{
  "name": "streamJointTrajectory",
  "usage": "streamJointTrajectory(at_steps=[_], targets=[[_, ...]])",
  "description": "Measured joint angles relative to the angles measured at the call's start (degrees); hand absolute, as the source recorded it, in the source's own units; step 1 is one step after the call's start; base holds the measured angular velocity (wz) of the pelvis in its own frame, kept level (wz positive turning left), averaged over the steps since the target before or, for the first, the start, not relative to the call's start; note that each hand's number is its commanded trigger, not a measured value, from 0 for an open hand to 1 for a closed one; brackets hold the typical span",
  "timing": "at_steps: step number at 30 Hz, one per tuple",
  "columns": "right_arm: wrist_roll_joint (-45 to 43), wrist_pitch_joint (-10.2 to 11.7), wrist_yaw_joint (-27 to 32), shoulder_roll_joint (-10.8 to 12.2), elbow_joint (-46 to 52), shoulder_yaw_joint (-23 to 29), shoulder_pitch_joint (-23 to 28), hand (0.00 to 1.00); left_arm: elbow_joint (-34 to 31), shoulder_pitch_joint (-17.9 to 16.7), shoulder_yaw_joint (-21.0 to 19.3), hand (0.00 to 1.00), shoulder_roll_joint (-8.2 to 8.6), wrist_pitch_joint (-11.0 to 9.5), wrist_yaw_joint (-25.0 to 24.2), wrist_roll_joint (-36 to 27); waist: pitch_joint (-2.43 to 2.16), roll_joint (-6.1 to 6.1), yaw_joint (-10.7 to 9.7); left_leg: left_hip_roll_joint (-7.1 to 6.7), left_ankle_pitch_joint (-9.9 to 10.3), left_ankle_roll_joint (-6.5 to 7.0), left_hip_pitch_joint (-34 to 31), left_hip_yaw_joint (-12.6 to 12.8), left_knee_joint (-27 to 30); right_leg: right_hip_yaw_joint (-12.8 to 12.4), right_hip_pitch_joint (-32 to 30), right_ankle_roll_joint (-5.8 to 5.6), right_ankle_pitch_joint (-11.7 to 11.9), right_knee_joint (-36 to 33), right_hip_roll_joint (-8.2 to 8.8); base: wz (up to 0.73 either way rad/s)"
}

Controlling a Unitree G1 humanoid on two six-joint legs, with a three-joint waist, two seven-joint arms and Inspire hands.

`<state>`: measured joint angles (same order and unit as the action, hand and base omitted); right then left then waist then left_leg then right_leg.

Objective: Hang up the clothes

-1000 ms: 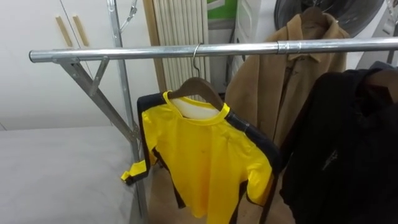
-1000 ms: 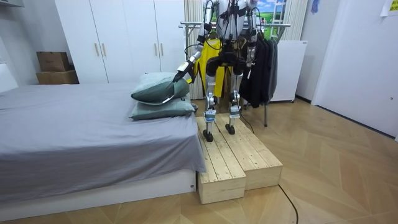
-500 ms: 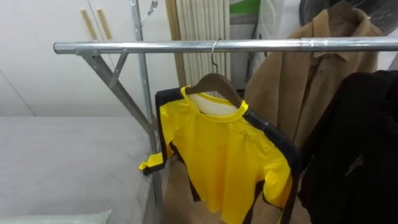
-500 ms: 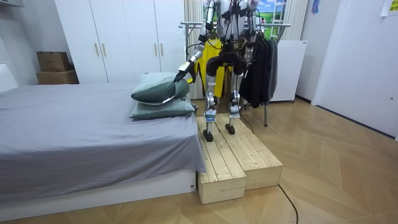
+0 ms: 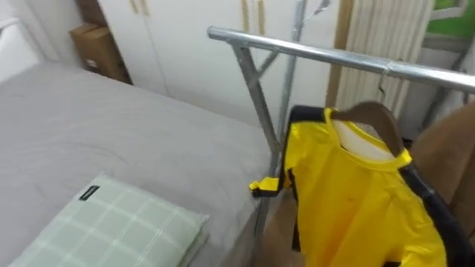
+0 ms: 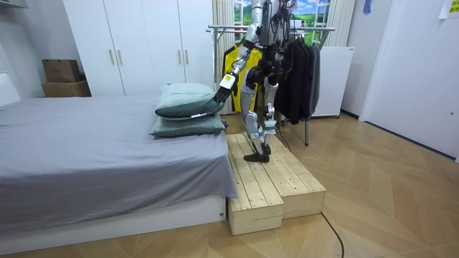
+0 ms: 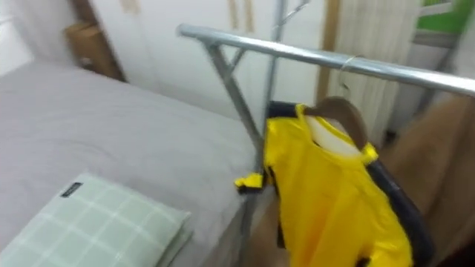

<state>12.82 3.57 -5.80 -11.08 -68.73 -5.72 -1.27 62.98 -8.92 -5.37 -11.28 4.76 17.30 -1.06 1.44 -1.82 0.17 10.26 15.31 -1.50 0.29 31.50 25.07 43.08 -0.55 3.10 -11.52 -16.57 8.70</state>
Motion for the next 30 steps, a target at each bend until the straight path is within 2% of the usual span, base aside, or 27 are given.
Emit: streamJointTrajectory(at_steps=[2, 4, 5, 6, 7, 8, 9, 11, 12, 13, 14, 15, 16, 17, 18, 20, 21, 22, 23, 24, 25, 26, 27, 28, 29, 30], targets=[[-0.07, -0.04, 0.91, 0.12, 0.02, 0.35, 0.09, 0.0, -0.01, 0.64, 0.52, 0.0, 0.1, -0.71, -1.53, 2.06, -0.03, -0.07, 0.16, -0.37, 0.44, 0.15, 0.42, 0.8, -2.14, 3.21, 0.82, -0.86, -0.17, -0.59, 1.06, 0.79], [-0.07, -0.05, 1.1, 0.35, 0.03, 0.35, 0.08, 0.0, 0.09, 0.54, 0.46, 0.0, 0.46, -1.1, -2.24, 3.22, -0.12, 0.19, 0.57, -1.56, 0.66, 0.6, 1.07, 1.21, -4.79, 4.43, 0.77, -1.54, -0.61, -2.46, 2.48, 0.49], [-0.02, -0.05, 1.11, 0.54, -0.12, 0.35, 0.15, 0.0, 0.08, 0.54, 0.45, 0.0, 0.7, -1.18, -2.74, 3.72, -0.31, 0.65, 0.84, -2.27, 0.59, 1.06, 1.17, 1.23, -5.95, 5.22, 0.74, -1.86, -0.79, -3.54, 3.52, 0.45], [0.0, -0.06, 1.09, 0.6, -0.14, 0.33, 0.2, 0.0, 0.07, 0.55, 0.47, 0.0, 0.8, -1.24, -2.91, 3.96, -0.46, 0.78, 0.84, -2.42, 0.62, 1.31, 0.95, 1.25, -6.29, 5.75, 0.79, -2.01, -0.79, -3.88, 3.93, 0.43], [0.12, -0.06, 1.01, 0.6, -0.11, 0.27, 0.17, 0.0, 0.07, 0.58, 0.57, 0.0, 1.03, -1.56, -3.0, 3.95, -0.7, 0.97, 1.19, -3.05, 0.7, 1.86, 0.85, 1.01, -6.88, 6.05, 0.75, -2.64, -0.55, -4.44, 4.64, 0.26], [0.1, -0.05, 0.88, 0.6, -0.11, 0.2, 0.11, 0.0, 0.19, 0.46, 0.55, 0.0, 1.26, -2.17, -3.1, 3.81, -0.97, 1.35, 2.08, -3.65, 0.34, 2.49, 0.77, 0.93, -7.68, 5.99, 1.2, -2.83, -0.07, -4.47, 5.03, 0.19], [0.1, -0.05, 0.82, 0.63, -0.1, 0.12, 0.05, 0.0, 0.29, 0.42, 0.56, 0.0, 1.27, -2.46, -3.18, 3.78, -0.98, 1.4, 2.21, -3.95, 0.24, 2.65, 0.86, 0.39, -7.92, 6.17, 1.51, -3.05, 0.21, -4.43, 5.15, 0.27], [0.1, -0.47, 0.81, 0.95, -0.19, 0.08, 0.14, 0.0, 0.7, 0.48, 0.57, 0.0, 1.25, -3.21, -3.37, 3.81, -1.42, 2.14, 1.91, -4.8, 0.33, 3.29, 0.81, -2.48, -7.96, 6.43, 3.02, -4.08, 0.92, -4.17, 5.28, 0.54], [0.1, -0.48, 0.8, 1.03, -0.22, 0.08, 0.18, 0.0, 0.76, 0.47, 0.65, 0.0, 1.25, -3.45, -3.46, 3.8, -1.42, 2.17, 1.76, -5.03, 0.3, 3.48, 0.82, -3.62, -7.94, 6.32, 3.66, -4.43, 1.13, -4.03, 5.21, 0.82], [0.03, -0.48, 0.8, 1.1, -0.23, 0.17, 0.49, 0.0, 0.79, 0.57, 1.12, 0.0, 1.17, -3.94, -3.95, 3.8, -1.36, 2.2, 1.02, -5.46, 0.25, 4.01, 0.81, -5.6, -7.93, 4.34, 4.39, -5.05, 1.51, -4.01, 5.25, 1.0], [-0.48, -0.46, 0.82, 1.14, -0.25, 0.21, 0.95, 0.0, 0.75, 0.56, 1.34, 0.0, 1.16, -4.75, -4.46, 3.5, -1.5, 2.52, 0.31, -6.25, 0.09, 4.41, 0.82, -7.76, -8.23, 1.39, 4.79, -5.5, 1.77, -3.93, 5.04, 1.05], [-0.94, -0.45, 0.88, 1.19, -0.24, 0.22, 1.15, 0.0, 0.76, 0.53, 1.68, 0.0, 1.14, -5.06, -4.6, 3.03, -1.55, 2.59, 0.11, -6.62, -0.04, 4.64, 0.83, -8.98, -8.45, 0.21, 5.11, -5.94, 2.04, -3.72, 4.9, 1.05], [-1.97, -0.41, 1.02, 1.21, -0.09, 0.18, 1.8, 0.0, 0.76, 0.59, 2.34, 0.0, 1.12, -5.33, -5.08, 2.82, -1.55, 2.63, -0.1, -7.3, -0.16, 4.92, 0.52, -11.81, -8.5, -2.87, 6.08, -6.5, 2.47, -2.57, 4.18, 1.15], [-2.57, -0.42, 1.29, 1.34, -0.15, 0.21, 2.53, 0.0, 0.76, 0.64, 2.6, 0.0, 1.09, -5.84, -5.66, 2.84, -1.59, 2.91, -0.35, -8.2, -0.36, 5.31, 0.18, -14.55, -8.54, -7.22, 6.64, -6.62, 2.61, -1.66, 3.7, 1.17], [-3.2, -0.43, 1.4, 1.44, -0.24, 0.26, 2.89, 0.0, 0.77, 0.66, 2.61, 0.0, 1.12, -6.15, -5.88, 2.84, -1.59, 3.04, -0.38, -8.54, -0.45, 5.47, 0.05, -15.74, -8.54, -9.48, 6.81, -6.68, 2.66, -1.44, 3.45, 1.14], [-5.84, -0.68, 1.83, 1.5, -0.28, 0.38, 4.25, 0.0, 1.24, 0.46, 2.41, 0.0, 1.09, -7.03, -6.87, 2.82, -1.58, 3.32, 0.07, -9.9, -0.62, 5.76, 0.06, -20.63, -8.5, -16.99, 7.68, -7.0, 2.91, -1.08, 2.66, 1.03], [-6.57, -0.75, 2.17, 1.5, -0.28, 0.43, 4.41, 0.0, 1.25, 0.3, 2.32, 0.0, 1.12, -7.13, -6.96, 2.83, -1.56, 3.34, 0.21, -10.13, -0.65, 5.81, 0.07, -21.62, -8.44, -18.34, 8.01, -7.16, 3.01, -1.16, 2.49, 0.95], [-7.58, -1.03, 2.76, 1.57, -0.28, 0.9, 4.5, 0.0, 1.26, -0.08, 2.26, 0.0, 1.1, -7.35, -7.17, 2.85, -1.54, 3.31, 0.27, -10.45, -0.74, 5.93, 0.02, -23.87, -8.4, -20.07, 8.42, -7.67, 3.34, -1.61, 2.11, 0.96], [-8.97, -1.16, 3.55, 1.69, -0.22, 1.9, 4.58, 0.0, 1.4, -0.43, 2.11, 0.0, 1.11, -7.47, -7.41, 2.85, -1.45, 3.04, 0.3, -10.67, -0.9, 6.01, 0.03, -26.75, -8.47, -22.19, 8.44, -7.42, 2.86, -2.32, 1.49, 0.99], [-9.33, -1.18, 3.91, 1.81, -0.16, 2.22, 4.68, 0.0, 1.56, -0.67, 1.98, 0.0, 1.05, -7.65, -7.53, 2.88, -1.45, 2.93, 0.26, -10.62, -0.98, 5.92, 0.0, -28.29, -8.52, -24.55, 8.35, -7.12, 1.71, -1.65, 0.18, 1.05], [-9.4, -1.23, 4.42, 1.88, -0.12, 2.45, 4.76, 0.0, 2.19, -0.74, 1.84, 0.0, 0.78, -7.91, -7.66, 3.02, -1.4, 2.88, 0.39, -10.38, -1.4, 5.56, -0.11, -30.8, -9.01, -30.11, 7.41, -5.55, -0.68, 2.12, -3.31, 1.07], [-9.18, -1.44, 5.01, 1.89, -0.08, 2.46, 4.73, 0.0, 3.71, -0.63, 1.8, 0.0, 0.4, -7.92, -7.86, 3.04, -1.3, 3.05, 0.54, -10.38, -1.86, 5.09, -0.1, -32.78, -9.32, -34.38, 5.44, -4.99, -0.42, 6.16, -5.68, 1.0], [-8.97, -1.56, 5.5, 1.93, -0.05, 2.46, 4.64, 0.0, 4.05, -0.59, 1.77, 0.0, 0.25, -7.81, -7.9, 3.02, -1.17, 3.36, 0.78, -10.6, -1.94, 4.95, -0.08, -33.46, -9.14, -35.79, 4.18, -5.09, 1.22, 8.25, -6.24, 1.03], [-8.81, -1.65, 6.67, 1.87, -0.22, 2.45, 4.79, 0.0, 4.84, -0.75, 2.05, 0.0, 0.25, -7.64, -7.92, 2.99, -0.83, 3.62, 1.04, -11.15, -1.54, 4.31, -0.46, -35.2, -8.18, -35.9, 3.19, -4.38, 4.26, 7.58, -6.22, 0.81], [-9.02, -1.89, 7.81, 1.74, -0.45, 2.5, 4.98, 0.0, 5.58, -1.13, 2.22, 0.0, 0.54, -7.61, -8.04, 3.03, -1.3, 3.64, 2.14, -11.04, -1.29, 3.97, -0.76, -35.28, -7.69, -34.45, 4.06, -3.98, 3.63, 8.11, -6.33, 0.8], [-9.48, -1.84, 8.32, 1.64, -0.48, 2.47, 4.07, 0.0, 6.53, -1.23, 2.19, 0.0, 0.8, -7.55, -8.06, 3.01, -1.22, 3.32, 2.97, -11.27, -1.03, 3.77, -1.09, -35.87, -7.67, -33.14, 4.92, -3.89, 3.27, 8.53, -6.49, 0.48]])
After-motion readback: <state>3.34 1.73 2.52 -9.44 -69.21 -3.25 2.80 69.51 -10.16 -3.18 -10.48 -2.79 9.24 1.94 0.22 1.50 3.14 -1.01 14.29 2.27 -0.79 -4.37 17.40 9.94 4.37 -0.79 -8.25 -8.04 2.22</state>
